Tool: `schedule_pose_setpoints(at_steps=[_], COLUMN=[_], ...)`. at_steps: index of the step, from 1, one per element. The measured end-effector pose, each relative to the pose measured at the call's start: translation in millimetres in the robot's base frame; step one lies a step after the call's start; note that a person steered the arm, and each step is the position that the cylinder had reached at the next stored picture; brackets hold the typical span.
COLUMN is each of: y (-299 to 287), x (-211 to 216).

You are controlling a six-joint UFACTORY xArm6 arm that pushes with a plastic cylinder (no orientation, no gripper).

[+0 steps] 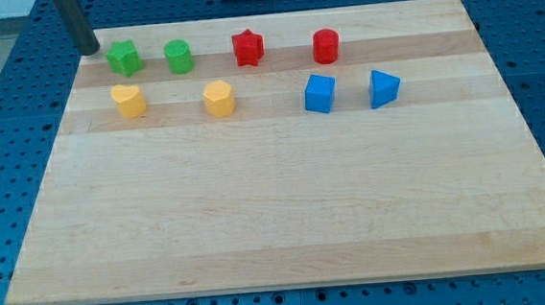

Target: Point your arm to the green star

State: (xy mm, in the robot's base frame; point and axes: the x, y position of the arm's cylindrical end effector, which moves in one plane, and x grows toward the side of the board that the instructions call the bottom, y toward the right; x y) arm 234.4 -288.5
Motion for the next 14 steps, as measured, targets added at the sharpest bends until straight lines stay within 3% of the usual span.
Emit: schedule_pose_setpoints(at_steps=[10, 11, 13, 14], y=[0, 6, 75, 58], x=[-17, -43, -30, -22])
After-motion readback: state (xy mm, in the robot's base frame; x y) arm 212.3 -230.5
